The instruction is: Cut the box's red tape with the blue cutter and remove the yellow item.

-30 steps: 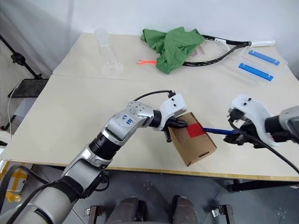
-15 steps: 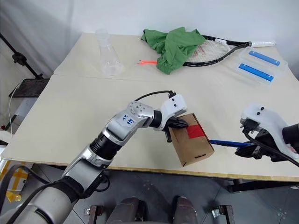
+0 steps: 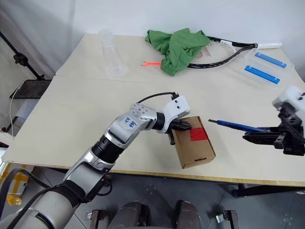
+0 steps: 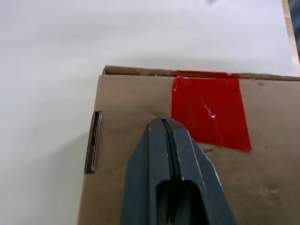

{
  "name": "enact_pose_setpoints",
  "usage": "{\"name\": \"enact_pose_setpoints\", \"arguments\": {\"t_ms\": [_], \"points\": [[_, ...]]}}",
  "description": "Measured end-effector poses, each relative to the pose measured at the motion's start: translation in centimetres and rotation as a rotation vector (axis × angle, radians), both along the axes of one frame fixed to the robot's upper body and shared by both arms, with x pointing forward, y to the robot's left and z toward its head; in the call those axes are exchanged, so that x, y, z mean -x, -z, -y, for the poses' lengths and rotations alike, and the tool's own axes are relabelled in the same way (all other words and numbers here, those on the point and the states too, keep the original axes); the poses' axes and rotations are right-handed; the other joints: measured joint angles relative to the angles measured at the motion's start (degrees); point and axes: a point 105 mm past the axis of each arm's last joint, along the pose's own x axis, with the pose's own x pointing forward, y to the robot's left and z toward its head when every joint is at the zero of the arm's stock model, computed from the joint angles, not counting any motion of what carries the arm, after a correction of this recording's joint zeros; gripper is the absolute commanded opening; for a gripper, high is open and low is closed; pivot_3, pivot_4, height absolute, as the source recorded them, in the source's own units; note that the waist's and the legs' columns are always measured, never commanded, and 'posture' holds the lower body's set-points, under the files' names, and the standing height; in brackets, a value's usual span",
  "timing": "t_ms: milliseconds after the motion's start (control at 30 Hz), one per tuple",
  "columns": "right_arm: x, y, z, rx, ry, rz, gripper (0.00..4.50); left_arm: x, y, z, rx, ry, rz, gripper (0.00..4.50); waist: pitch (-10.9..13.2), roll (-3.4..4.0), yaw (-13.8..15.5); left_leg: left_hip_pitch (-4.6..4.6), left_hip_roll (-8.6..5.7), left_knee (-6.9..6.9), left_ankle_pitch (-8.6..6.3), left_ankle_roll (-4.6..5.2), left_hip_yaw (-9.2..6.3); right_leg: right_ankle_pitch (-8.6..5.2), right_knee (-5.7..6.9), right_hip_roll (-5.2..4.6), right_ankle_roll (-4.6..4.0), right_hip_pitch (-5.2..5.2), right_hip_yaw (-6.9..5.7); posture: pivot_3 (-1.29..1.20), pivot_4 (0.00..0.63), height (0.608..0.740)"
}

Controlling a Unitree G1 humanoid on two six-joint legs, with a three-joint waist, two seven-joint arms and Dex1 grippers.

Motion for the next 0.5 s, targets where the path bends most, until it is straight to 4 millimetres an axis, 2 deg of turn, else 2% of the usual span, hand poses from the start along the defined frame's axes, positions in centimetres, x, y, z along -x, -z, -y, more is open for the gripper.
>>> {"name": "enact_pose_setpoints", "arguments": {"t_ms": [133,300,400,433,500], "points": [[-1.7,2.8,2.6,-0.043,0.116,0.089,0.17,-0.7,-0.4,-0.5,0.042,-0.015,-0.009,0.00,0.00,0.00,-0.03,-0.01,-0.02,-0.02,0.00,0.00,0.13,0.00,0.06,0.03,0.00,-0.09,-0.11,0.00,0.150,0.740],[-4.1,7.8,5.8,-0.137,0.293,0.109,1.72,-1.0,-1.9,-1.5,0.135,-0.010,-0.043,0.00,0.03,0.07,-0.04,-0.02,-0.05,-0.07,0.01,0.01,0.18,0.00,0.09,0.06,0.01,-0.16,-0.14,0.00,0.150,0.740],[-5.2,10.6,6.5,-0.193,0.364,0.087,2.70,-1.1,-3.3,-2.1,0.199,0.005,-0.058,0.00,0.09,0.19,-0.04,-0.04,-0.08,-0.07,0.03,0.04,0.22,0.00,0.09,0.04,0.01,-0.17,-0.12,0.00,0.150,0.740],[-5.6,11.0,6.7,-0.197,0.382,0.086,3.03,-0.9,-3.8,-2.4,0.223,0.016,-0.074,0.00,0.13,0.35,-0.12,-0.03,-0.08,-0.08,0.03,0.04,0.26,0.00,0.10,0.04,0.02,-0.19,-0.08,0.00,0.150,0.740],[-6.2,10.6,7.0,-0.189,0.392,0.115,3.72,-0.4,-4.7,-2.9,0.256,0.039,-0.099,0.00,0.19,0.58,-0.24,-0.04,-0.07,-0.12,0.03,0.04,0.25,0.00,0.09,0.04,0.02,-0.23,-0.08,0.00,0.150,0.740]]}}
